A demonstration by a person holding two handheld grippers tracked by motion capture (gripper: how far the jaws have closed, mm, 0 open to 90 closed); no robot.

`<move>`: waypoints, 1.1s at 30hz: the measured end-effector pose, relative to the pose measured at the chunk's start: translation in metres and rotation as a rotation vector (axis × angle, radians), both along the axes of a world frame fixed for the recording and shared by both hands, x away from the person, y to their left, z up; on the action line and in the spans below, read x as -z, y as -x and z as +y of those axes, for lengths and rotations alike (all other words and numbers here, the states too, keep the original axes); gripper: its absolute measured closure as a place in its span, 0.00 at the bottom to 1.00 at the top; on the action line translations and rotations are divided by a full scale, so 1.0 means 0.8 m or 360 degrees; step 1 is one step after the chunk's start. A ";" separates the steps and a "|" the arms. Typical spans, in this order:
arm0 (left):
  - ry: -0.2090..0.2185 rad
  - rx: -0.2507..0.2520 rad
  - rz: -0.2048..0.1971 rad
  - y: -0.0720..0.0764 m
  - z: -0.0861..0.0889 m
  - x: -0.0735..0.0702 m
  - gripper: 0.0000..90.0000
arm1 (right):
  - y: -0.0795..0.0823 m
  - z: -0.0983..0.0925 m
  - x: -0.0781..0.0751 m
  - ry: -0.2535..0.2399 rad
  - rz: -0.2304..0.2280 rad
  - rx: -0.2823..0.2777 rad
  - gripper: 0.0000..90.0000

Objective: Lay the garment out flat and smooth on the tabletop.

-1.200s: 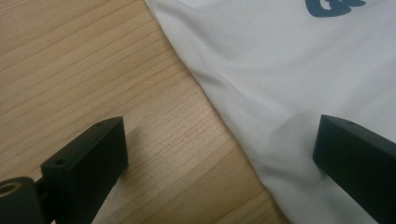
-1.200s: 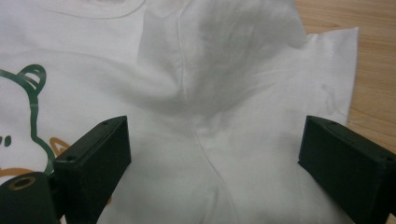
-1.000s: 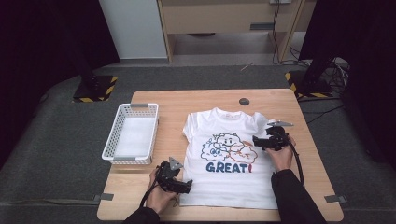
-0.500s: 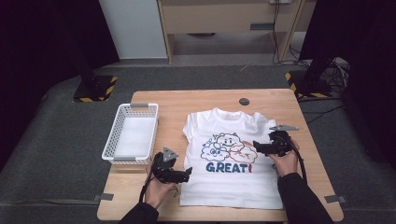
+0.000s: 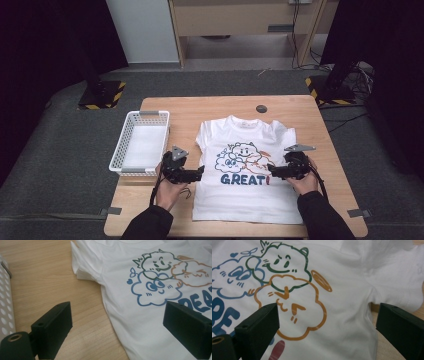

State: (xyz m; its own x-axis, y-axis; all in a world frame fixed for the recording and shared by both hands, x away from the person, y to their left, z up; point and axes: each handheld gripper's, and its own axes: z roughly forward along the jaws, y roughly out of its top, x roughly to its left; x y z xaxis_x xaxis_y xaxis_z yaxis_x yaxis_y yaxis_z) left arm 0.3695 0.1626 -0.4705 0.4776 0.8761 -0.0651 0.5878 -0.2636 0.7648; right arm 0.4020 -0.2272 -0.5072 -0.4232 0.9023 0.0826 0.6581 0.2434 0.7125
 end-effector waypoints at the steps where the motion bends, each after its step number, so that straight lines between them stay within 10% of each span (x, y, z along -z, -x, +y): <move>1: 0.0002 -0.0006 -0.0002 -0.002 0.000 0.000 0.10 | 0.002 0.000 0.001 0.0007 0.0001 -0.0005 0.06; 18: -0.0017 -0.0080 -0.0079 -0.047 -0.007 -0.018 0.14 | 0.020 0.016 0.028 0.0148 0.0096 -0.0096 0.05; 33: 0.0007 -0.0190 -0.0129 -0.086 0.004 -0.014 0.18 | 0.027 0.016 0.035 0.0154 0.0028 -0.0120 0.01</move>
